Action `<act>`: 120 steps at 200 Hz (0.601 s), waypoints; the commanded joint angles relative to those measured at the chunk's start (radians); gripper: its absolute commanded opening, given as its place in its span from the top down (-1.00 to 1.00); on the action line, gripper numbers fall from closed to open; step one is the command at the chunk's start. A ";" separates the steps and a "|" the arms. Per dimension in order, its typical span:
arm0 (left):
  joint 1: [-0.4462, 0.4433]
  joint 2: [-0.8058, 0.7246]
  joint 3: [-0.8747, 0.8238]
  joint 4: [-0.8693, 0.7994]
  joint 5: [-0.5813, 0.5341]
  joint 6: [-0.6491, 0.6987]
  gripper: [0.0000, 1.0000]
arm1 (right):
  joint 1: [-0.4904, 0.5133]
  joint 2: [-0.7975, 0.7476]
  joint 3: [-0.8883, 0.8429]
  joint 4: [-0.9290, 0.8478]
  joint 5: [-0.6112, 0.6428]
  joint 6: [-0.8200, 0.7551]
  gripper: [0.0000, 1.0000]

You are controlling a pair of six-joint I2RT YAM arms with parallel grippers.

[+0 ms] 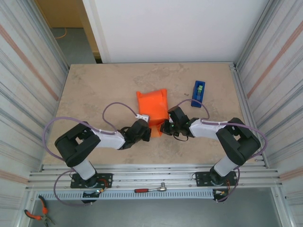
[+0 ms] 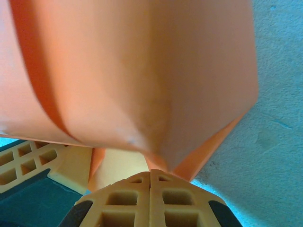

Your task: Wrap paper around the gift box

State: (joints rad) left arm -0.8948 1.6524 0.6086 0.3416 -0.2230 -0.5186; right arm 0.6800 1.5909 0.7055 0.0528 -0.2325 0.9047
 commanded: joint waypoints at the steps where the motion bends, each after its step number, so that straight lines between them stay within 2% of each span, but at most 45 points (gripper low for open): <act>1: -0.014 -0.037 0.006 -0.044 -0.024 0.012 0.98 | -0.006 0.006 0.016 0.005 0.008 -0.022 1.00; 69: -0.011 -0.273 -0.023 -0.139 -0.030 0.023 0.87 | -0.020 0.033 0.026 0.025 0.001 -0.024 1.00; 120: 0.017 -0.316 -0.052 -0.167 -0.002 0.023 0.82 | -0.045 0.078 0.058 0.022 -0.024 -0.044 1.00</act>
State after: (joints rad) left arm -0.8898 1.3445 0.5838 0.2165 -0.2291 -0.5114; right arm 0.6476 1.6436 0.7265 0.0750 -0.2379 0.9005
